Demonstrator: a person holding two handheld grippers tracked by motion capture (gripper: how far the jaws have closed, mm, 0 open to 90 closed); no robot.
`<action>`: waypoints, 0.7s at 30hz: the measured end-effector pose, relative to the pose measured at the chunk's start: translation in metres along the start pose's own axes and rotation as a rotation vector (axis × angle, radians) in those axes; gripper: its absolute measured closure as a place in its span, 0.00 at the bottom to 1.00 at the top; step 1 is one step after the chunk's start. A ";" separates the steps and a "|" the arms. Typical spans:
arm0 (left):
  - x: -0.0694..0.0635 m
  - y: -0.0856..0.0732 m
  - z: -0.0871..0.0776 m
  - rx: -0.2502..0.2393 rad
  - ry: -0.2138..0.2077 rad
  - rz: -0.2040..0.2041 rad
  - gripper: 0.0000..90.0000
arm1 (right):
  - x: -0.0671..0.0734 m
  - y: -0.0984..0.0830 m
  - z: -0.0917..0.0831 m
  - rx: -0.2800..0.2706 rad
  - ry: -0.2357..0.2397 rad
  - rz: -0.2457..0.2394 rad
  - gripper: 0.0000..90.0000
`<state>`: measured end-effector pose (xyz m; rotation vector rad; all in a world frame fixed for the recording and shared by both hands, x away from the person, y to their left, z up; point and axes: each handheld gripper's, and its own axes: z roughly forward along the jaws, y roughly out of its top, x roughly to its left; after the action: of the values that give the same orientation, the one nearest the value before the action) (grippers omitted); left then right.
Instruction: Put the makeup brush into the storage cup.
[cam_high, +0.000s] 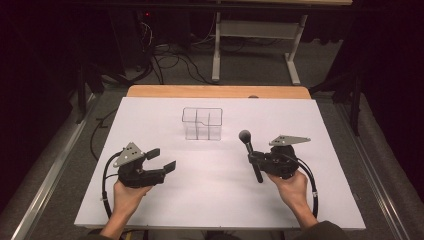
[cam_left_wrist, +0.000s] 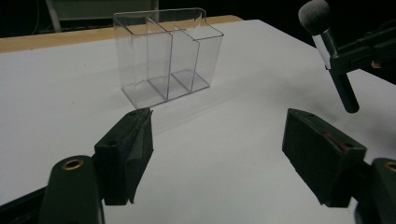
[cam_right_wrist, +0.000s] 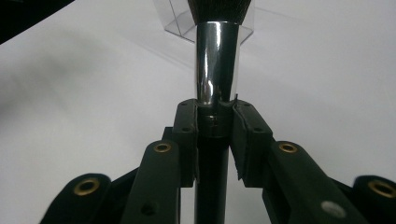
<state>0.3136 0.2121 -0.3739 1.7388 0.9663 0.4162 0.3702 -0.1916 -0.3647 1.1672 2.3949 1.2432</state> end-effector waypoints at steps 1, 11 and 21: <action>0.000 0.000 0.001 -0.001 -0.002 -0.001 0.28 | 0.000 0.000 0.001 -0.004 -0.001 -0.003 0.84; -0.001 0.007 0.010 0.008 -0.019 0.007 0.29 | 0.004 0.001 0.003 -0.016 0.015 -0.027 0.84; 0.000 0.017 0.026 0.021 -0.042 0.017 0.29 | 0.007 0.004 0.009 -0.021 0.030 -0.033 0.84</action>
<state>0.3383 0.1932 -0.3683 1.7684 0.9298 0.3802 0.3727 -0.1799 -0.3660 1.1062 2.4058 1.2816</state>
